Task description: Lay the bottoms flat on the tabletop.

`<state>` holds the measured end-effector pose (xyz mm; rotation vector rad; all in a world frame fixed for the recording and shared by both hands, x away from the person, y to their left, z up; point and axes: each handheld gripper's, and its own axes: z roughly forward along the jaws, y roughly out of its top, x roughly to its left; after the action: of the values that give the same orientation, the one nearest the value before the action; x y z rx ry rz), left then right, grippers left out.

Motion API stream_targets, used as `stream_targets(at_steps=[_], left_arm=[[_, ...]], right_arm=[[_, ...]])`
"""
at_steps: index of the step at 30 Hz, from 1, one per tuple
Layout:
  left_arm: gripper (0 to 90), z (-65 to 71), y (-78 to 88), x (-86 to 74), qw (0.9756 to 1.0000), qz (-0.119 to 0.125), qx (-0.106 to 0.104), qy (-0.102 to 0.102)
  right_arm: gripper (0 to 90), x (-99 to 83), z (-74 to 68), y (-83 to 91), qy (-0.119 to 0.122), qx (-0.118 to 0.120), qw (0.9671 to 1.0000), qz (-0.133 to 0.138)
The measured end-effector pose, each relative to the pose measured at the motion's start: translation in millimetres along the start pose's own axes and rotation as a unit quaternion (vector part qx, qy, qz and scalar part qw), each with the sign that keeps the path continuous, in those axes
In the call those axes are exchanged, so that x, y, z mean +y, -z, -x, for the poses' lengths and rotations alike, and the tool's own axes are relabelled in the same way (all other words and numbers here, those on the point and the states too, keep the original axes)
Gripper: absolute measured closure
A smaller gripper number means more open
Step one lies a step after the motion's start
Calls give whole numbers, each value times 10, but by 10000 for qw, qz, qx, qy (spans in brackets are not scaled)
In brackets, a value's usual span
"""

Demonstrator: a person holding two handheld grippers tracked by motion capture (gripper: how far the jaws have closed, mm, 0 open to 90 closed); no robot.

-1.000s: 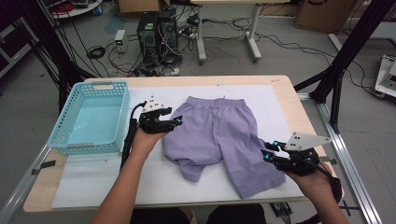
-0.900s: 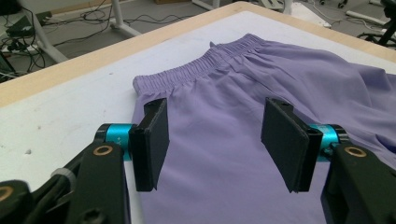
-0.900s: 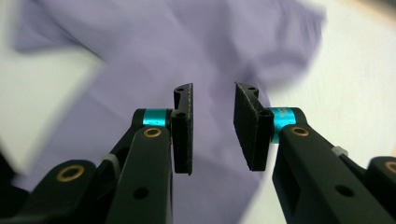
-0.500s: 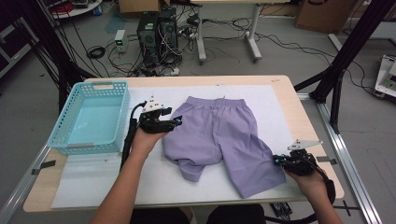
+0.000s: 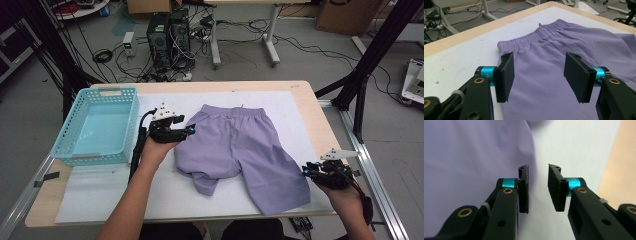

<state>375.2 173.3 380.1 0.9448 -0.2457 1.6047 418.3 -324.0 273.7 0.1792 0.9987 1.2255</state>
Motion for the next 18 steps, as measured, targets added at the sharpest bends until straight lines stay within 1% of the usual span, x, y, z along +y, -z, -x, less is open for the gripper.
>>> stream_targets(at_steps=[2, 3, 4, 5, 6, 7, 9, 10, 11, 12, 14, 16, 17, 18], left_arm=[[416, -10, 21, 3, 10000, 13, 20, 15], [416, -13, 28, 3, 10000, 11, 10, 31], [416, -15, 32, 4, 10000, 12, 15, 21], [416, -17, 42, 6, 10000, 12, 13, 8], [416, -17, 51, 9, 10000, 27, 16, 11], [416, -15, 54, 10, 10000, 40, 5, 17], [416, -6, 65, 14, 10000, 48, 1, 17], [416, 0, 68, 15, 10000, 59, -10, 3], [416, 6, 72, 15, 10000, 50, -26, -16], [416, 11, 76, 13, 10000, 59, -31, -21], [416, 10, 80, 5, 10000, 45, -32, -33], [416, 4, 84, -14, 10000, 28, -4, -9], [416, -2, 87, -26, 10000, 24, -22, -5], [416, -5, 92, -41, 10000, 6, -17, 2]], right_arm=[[684, 147, -105, -1, 205, 95, 9995, 230], [660, 255, -206, -36, 341, 223, 9987, 305], [659, 321, -283, -69, 458, 303, 9980, 321], [659, 352, -327, -86, 519, 337, 9976, 324], [657, 427, -431, -133, 694, 433, 9961, 328], [629, 499, -535, -188, 817, 550, 9946, 332], [629, 579, -656, -257, 965, 684, 9924, 337], [619, 640, -758, -318, 1099, 797, 9902, 324], [603, 684, -843, -364, 1154, 870, 9891, 290], [603, 721, -917, -417, 1250, 973, 9870, 276], [602, 774, -1062, -528, 1385, 1092, 9841, 193], [614, 805, -1170, -650, 1479, 1168, 9820, 96], [635, 814, -1199, -695, 1507, 1166, 9817, 26], [672, 818, -1232, -748, 1516, 1119, 9821, -66]])
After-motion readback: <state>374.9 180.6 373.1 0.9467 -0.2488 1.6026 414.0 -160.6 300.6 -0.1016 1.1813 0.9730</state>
